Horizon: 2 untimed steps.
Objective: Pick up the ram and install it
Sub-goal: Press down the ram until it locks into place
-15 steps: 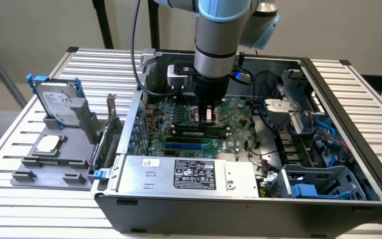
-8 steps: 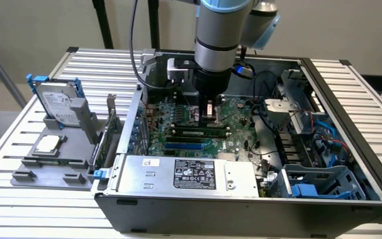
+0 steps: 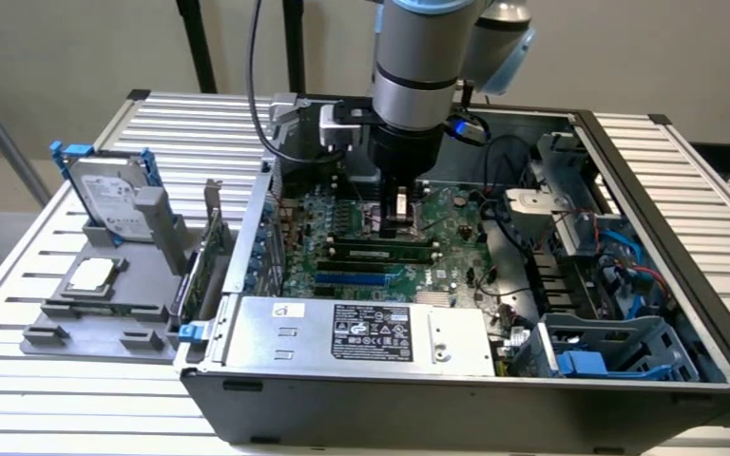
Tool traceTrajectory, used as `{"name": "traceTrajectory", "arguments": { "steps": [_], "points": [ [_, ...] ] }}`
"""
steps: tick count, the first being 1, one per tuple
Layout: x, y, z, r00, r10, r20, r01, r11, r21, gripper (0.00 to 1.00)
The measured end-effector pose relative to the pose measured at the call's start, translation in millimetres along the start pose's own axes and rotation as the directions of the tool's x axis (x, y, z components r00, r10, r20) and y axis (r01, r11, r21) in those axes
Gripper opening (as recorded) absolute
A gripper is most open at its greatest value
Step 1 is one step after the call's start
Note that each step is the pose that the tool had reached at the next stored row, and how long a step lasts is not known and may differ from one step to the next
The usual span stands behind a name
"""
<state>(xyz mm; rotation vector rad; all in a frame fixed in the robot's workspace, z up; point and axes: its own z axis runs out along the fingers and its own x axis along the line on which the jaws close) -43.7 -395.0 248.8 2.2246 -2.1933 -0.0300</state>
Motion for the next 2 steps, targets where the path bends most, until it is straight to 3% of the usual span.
{"name": "traceTrajectory", "arguments": {
  "steps": [2],
  "points": [
    [0.0, 0.0, 0.0, 1.0000, 0.000, 0.0000, 0.000, 1.0000, 0.0000, 0.11]
  ]
}}
